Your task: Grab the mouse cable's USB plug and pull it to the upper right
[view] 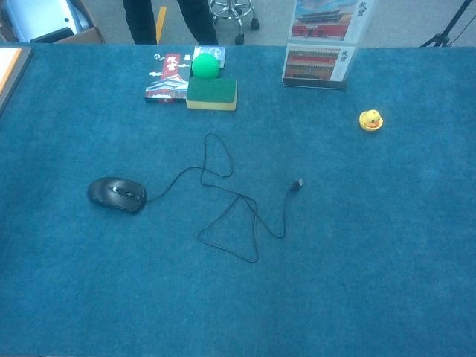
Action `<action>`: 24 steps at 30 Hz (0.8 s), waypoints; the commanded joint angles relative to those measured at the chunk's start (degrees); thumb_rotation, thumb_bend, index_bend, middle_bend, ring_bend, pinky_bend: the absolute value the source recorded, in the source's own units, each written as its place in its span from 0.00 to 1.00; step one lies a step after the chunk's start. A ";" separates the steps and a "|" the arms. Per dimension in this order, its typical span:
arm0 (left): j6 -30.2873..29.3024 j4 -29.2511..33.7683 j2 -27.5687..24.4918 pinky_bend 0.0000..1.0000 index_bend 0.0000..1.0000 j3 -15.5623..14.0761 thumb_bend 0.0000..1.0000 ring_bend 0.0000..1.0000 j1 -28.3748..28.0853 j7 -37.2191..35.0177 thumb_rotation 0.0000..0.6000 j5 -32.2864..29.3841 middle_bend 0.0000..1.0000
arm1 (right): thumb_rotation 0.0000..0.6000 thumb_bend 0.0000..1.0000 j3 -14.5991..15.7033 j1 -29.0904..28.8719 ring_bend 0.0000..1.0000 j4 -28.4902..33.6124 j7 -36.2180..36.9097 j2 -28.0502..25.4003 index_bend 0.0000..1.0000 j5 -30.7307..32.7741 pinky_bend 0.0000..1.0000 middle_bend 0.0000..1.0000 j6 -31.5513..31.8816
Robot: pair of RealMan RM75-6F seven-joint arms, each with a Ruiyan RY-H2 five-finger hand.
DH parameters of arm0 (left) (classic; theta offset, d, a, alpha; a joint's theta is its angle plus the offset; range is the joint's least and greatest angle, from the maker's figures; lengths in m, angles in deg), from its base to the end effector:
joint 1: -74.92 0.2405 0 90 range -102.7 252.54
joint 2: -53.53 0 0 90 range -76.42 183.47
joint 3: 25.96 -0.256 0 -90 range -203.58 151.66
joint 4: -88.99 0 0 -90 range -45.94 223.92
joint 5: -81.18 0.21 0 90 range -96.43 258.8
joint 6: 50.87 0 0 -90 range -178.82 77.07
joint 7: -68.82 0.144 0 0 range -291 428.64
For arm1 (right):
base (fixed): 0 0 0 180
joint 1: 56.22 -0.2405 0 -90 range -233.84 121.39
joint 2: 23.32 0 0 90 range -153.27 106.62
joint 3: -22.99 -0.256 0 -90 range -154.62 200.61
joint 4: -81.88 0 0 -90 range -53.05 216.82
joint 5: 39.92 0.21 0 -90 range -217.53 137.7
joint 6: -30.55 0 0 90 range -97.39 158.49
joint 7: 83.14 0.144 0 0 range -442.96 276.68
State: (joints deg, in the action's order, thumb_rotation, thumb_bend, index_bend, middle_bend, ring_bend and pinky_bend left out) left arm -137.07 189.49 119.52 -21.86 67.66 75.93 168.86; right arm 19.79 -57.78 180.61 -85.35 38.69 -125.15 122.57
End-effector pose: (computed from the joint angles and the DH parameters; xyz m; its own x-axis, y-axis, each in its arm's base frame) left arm -0.2640 0.1936 0.1424 0.3471 -0.0449 0.9368 0.9324 -0.0909 -0.3498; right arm -0.2967 -0.1627 0.1785 0.3644 0.0972 0.9262 -0.9312 0.0527 0.3608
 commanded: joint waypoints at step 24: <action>-0.90 -1.01 0.09 0.00 0.25 -1.64 0.02 0.00 1.70 -0.52 1.00 0.00 0.00 | 1.00 0.09 -1.49 -11.47 0.00 0.03 -0.74 1.81 0.38 -3.24 0.04 0.11 -16.83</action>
State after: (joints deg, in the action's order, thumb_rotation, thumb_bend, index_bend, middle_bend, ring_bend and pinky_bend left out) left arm -137.98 188.55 119.68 -23.43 69.34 75.45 168.78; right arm 18.27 -67.35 179.82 -85.51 40.47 -127.84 108.19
